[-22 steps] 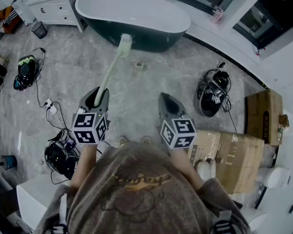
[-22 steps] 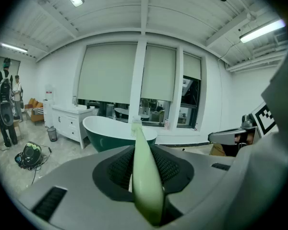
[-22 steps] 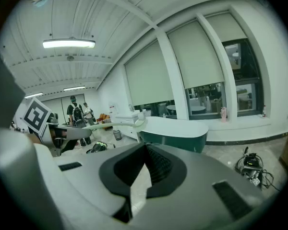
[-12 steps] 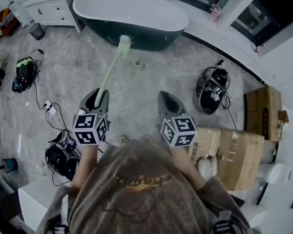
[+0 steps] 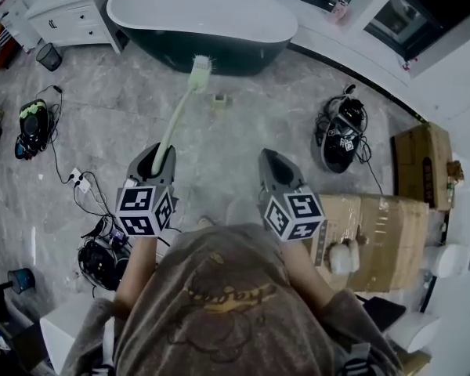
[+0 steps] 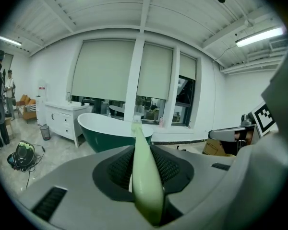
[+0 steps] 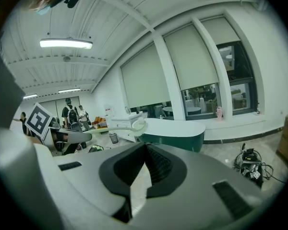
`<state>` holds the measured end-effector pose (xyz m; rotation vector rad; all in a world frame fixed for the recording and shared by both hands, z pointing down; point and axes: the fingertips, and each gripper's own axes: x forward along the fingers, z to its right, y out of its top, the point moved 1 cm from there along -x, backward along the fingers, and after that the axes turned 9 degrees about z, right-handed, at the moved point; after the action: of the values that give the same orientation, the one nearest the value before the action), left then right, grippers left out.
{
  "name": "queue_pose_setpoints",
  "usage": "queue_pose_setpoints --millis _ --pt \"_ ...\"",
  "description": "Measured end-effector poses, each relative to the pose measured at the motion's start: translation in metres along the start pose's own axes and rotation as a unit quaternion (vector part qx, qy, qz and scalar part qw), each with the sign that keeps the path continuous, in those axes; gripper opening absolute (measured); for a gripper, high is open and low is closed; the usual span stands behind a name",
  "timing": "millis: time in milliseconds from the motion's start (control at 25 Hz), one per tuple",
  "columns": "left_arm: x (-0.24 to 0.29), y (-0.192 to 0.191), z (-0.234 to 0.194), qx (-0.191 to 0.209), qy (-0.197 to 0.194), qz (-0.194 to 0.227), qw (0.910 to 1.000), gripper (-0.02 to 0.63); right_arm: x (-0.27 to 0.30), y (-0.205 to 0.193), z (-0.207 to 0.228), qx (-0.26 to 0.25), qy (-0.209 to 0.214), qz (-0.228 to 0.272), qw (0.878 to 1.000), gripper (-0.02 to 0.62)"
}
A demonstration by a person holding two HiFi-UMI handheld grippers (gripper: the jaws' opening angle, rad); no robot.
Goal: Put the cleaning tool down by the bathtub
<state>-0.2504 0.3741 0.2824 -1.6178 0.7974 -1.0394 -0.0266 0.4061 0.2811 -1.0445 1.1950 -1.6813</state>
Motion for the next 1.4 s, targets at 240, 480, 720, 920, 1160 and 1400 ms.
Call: queue_pose_setpoints --millis 240,480,720,920,1160,1400 --pt "0.005 -0.002 -0.012 0.004 -0.008 -0.002 1.0000 0.103 0.011 -0.001 -0.008 0.000 -0.004 0.004 1.000 -0.002" --pt "0.028 -0.005 -0.023 0.004 -0.008 -0.008 0.9999 0.103 0.032 0.002 0.001 0.000 -0.013 0.007 1.000 -0.002" --pt "0.065 -0.006 -0.031 0.002 -0.009 -0.014 0.9999 0.103 0.062 0.000 0.016 0.004 -0.015 0.003 1.000 -0.001" --pt "0.101 -0.003 -0.034 0.004 -0.011 -0.021 0.9997 0.103 0.090 0.000 0.040 0.011 -0.017 -0.005 1.000 -0.001" --pt "0.148 0.006 -0.037 0.000 -0.007 -0.026 0.9996 0.103 0.131 0.010 0.075 0.012 -0.015 -0.011 1.000 -0.002" --pt "0.206 0.022 -0.040 -0.006 -0.002 -0.031 0.9995 0.103 0.177 0.036 0.114 0.003 -0.010 -0.012 1.000 0.000"
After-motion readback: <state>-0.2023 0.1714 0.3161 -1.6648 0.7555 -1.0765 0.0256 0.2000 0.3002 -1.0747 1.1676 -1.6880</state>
